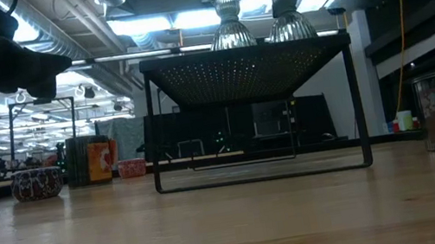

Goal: Pick & Place candle stick holders
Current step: Put the brown scented candle on the shelf

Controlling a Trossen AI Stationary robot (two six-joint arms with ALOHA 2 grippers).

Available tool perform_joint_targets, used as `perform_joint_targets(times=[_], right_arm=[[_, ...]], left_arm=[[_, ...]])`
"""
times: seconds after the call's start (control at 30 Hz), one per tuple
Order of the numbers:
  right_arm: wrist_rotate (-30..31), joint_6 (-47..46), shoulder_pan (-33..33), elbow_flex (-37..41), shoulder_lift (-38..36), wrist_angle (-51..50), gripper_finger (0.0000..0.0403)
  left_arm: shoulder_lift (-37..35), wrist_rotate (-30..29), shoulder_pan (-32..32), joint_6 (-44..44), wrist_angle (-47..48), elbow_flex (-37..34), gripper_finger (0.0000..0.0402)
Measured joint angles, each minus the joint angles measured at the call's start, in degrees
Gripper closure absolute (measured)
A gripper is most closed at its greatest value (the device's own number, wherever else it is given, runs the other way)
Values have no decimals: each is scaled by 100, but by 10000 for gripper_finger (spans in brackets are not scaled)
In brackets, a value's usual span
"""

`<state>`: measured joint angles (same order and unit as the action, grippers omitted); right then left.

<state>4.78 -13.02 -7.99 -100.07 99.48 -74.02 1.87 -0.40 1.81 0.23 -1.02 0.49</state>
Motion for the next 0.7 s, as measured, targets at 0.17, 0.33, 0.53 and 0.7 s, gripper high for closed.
perform_joint_targets(times=[0.17,0.33,0.53,0.7], right_arm=[[2,0,-4,0,-143,143,71],[15,26,-49,0,-343,275,57],[19,39,-269,2,-549,194,56],[374,-81,-445,2,-766,68,56]], left_arm=[[-2,0,2,-2,0,0,395],[0,0,2,-2,0,-1,395],[0,0,2,0,-4,-2,395],[0,0,2,0,5,0,395]])
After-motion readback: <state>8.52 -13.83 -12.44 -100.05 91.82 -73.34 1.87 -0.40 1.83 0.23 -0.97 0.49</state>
